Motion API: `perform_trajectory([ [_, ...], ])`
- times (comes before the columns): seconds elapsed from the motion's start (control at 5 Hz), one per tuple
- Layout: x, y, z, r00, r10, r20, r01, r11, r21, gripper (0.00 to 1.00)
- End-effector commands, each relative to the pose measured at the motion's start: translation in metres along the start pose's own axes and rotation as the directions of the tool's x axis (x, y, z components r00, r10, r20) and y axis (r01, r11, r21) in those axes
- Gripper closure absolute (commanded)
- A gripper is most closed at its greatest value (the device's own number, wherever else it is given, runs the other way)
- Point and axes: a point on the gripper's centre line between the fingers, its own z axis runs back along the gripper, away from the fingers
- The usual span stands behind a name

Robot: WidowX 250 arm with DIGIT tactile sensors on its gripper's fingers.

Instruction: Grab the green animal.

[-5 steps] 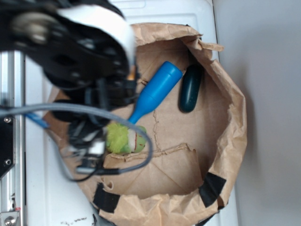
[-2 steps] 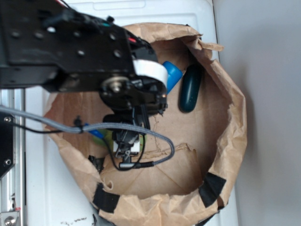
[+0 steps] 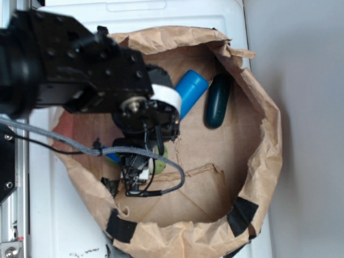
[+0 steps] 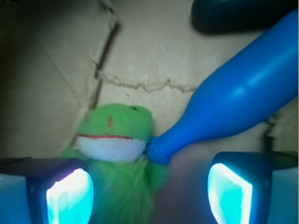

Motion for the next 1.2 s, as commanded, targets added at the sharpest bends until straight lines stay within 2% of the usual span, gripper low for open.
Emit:
perform_trajectory([
  [0.0, 0.001, 0.005, -0.019, 0.999, 0.003, 0.045, -0.006, 0.998, 0.058, 1.0],
  [0.2, -0.009, 0.0, -0.006, 0.998, 0.0, 0.067, -0.002, 1.0, 0.026, 1.0],
  [0.4, -0.012, -0.008, 0.023, 0.997, 0.015, 0.072, -0.013, 0.999, -0.03, 1.0],
  [0.6, 0.004, -0.015, 0.065, 0.995, 0.056, 0.078, -0.046, 0.991, -0.127, 1.0],
  [1.0, 0.019, -0.012, 0.1, 0.993, 0.089, 0.073, -0.073, 0.976, -0.204, 1.0],
])
